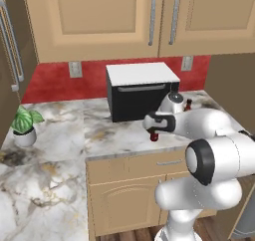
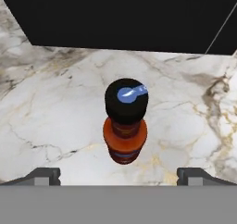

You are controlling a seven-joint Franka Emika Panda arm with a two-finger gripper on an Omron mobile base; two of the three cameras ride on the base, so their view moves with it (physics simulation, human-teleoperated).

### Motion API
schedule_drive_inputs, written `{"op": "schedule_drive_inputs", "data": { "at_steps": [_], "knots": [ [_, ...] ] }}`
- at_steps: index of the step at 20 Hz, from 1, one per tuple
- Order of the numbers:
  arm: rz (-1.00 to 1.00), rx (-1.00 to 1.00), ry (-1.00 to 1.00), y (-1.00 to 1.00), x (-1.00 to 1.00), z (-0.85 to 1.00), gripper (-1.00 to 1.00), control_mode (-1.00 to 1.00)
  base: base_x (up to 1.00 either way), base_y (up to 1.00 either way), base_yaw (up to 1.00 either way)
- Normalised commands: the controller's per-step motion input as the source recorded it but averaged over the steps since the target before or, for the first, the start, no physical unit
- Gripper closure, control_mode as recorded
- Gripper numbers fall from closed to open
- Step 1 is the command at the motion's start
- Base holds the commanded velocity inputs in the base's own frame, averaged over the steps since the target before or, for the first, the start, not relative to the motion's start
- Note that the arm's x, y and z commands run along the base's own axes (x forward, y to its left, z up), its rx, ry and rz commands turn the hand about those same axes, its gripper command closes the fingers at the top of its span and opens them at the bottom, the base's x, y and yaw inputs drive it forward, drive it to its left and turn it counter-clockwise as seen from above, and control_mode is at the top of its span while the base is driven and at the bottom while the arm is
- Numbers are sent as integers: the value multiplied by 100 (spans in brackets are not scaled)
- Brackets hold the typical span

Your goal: Place the condiment bottle and condiment bottle from the counter to the top shelf of the fridge. If the existing items in the fridge are on the top shelf, move them to other shelves.

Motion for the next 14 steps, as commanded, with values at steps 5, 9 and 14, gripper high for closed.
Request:
{"op": "schedule_drive_inputs", "data": {
  "at_steps": [5,9,14],
  "knots": [
    [0,0,-2,0,27,-6,-100,-100,0,0,0],
    [0,0,-2,0,27,-4,-100,-100,0,0,0],
    [0,0,-3,0,29,-6,-100,-100,0,0,0]
  ]
}}
